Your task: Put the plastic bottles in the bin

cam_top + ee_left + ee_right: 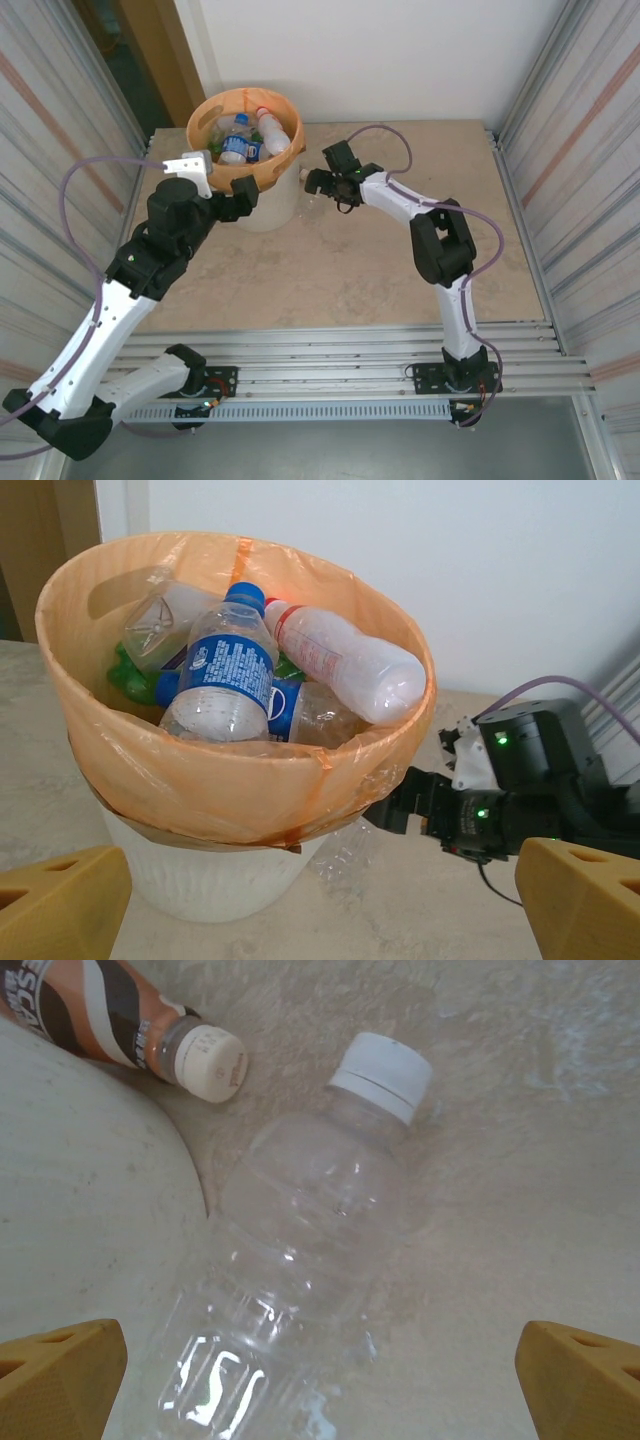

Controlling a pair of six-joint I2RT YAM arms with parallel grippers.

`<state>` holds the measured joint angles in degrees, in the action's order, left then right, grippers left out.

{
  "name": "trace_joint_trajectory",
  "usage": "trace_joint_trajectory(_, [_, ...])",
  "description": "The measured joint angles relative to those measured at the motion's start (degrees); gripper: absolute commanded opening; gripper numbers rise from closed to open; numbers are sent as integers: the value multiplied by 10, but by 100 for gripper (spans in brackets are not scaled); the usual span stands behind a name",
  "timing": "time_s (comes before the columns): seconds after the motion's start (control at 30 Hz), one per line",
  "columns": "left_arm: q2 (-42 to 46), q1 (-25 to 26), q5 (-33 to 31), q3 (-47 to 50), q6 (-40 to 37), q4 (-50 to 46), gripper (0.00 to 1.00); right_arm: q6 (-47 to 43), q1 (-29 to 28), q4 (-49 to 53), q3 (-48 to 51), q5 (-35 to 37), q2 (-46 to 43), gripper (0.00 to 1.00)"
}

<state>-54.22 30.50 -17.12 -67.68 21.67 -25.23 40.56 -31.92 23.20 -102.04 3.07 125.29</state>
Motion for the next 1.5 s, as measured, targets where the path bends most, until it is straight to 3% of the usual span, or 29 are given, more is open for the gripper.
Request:
trace_joint_trajectory(0.4, [0,0,-5,11,12,2,99,10,-3,35,-142,-5,104,98])
trace_joint_trajectory(0.87, [0,0,-6,11,16,7,99,14,-7,69,-149,-16,137,76])
trace_joint_trajectory(1.13, [0,0,-15,11,22,11,99,10,-7,47,-85,-16,108,57])
trace_joint_trajectory(1.5, [0,0,-20,11,33,10,99,8,8,-11,111,-49,-13,35])
